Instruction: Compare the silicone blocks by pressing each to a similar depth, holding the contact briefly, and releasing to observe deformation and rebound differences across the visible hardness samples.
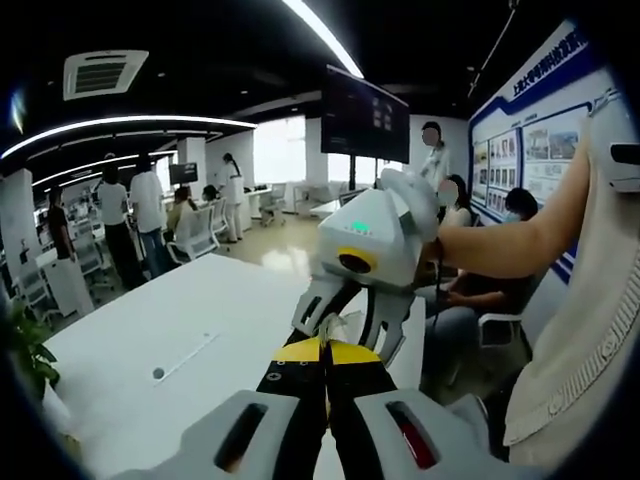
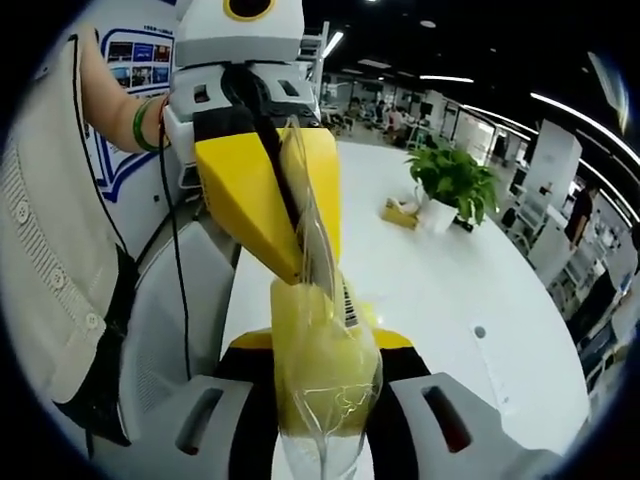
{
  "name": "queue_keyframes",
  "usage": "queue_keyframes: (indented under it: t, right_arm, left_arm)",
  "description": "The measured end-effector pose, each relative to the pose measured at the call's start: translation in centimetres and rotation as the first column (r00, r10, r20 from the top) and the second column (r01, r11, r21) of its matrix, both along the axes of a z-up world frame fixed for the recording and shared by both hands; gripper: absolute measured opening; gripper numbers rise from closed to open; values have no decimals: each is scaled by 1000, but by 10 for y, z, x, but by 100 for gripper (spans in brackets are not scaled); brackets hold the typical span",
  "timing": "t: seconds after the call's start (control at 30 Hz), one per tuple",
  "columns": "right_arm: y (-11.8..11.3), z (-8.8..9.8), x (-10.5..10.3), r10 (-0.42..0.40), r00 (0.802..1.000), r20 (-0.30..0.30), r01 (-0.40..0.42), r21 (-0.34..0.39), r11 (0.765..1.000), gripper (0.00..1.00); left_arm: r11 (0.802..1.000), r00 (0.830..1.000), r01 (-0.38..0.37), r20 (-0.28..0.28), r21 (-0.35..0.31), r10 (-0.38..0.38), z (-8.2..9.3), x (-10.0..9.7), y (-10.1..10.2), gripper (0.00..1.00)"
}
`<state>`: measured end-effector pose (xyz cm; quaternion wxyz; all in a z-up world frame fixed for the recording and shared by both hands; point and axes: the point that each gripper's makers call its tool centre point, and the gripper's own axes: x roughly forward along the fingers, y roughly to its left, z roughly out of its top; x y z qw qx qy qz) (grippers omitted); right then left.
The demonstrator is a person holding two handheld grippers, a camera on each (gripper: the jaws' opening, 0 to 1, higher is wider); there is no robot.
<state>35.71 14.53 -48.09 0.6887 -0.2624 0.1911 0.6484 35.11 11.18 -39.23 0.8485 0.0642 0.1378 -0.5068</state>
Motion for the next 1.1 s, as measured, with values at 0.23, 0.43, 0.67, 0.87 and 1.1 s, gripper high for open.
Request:
queue_keyframes:
  t: [0.23, 0.43, 0.67, 0.87, 1.1]
  right_arm:
    - [3, -4, 0, 8, 1000, -10, -8, -5, 1000, 28]
    - [4, -5, 2, 13, 1000, -18, -13, -6, 1000, 29]
    - [5, -10, 2, 15, 999, -31, -16, -11, 1000, 30]
    - [6, -16, 1, 16, 999, -43, -16, -11, 1000, 31]
    - [5, -13, 6, -7, 997, -75, 10, 39, 999, 35]
  left_arm:
    - [1000, 1000, -9, -9, -6, 9, -3, 1, 2, 0]
    - [1000, 1000, -14, -17, -12, 14, -4, 3, 3, 0]
    - [999, 998, -17, -59, -33, 15, -8, 5, 5, 0]
    - [999, 998, -38, -53, -32, 36, -14, 8, 7, 0]
    - [995, 993, -58, -107, -79, 49, -18, 13, 10, 0]
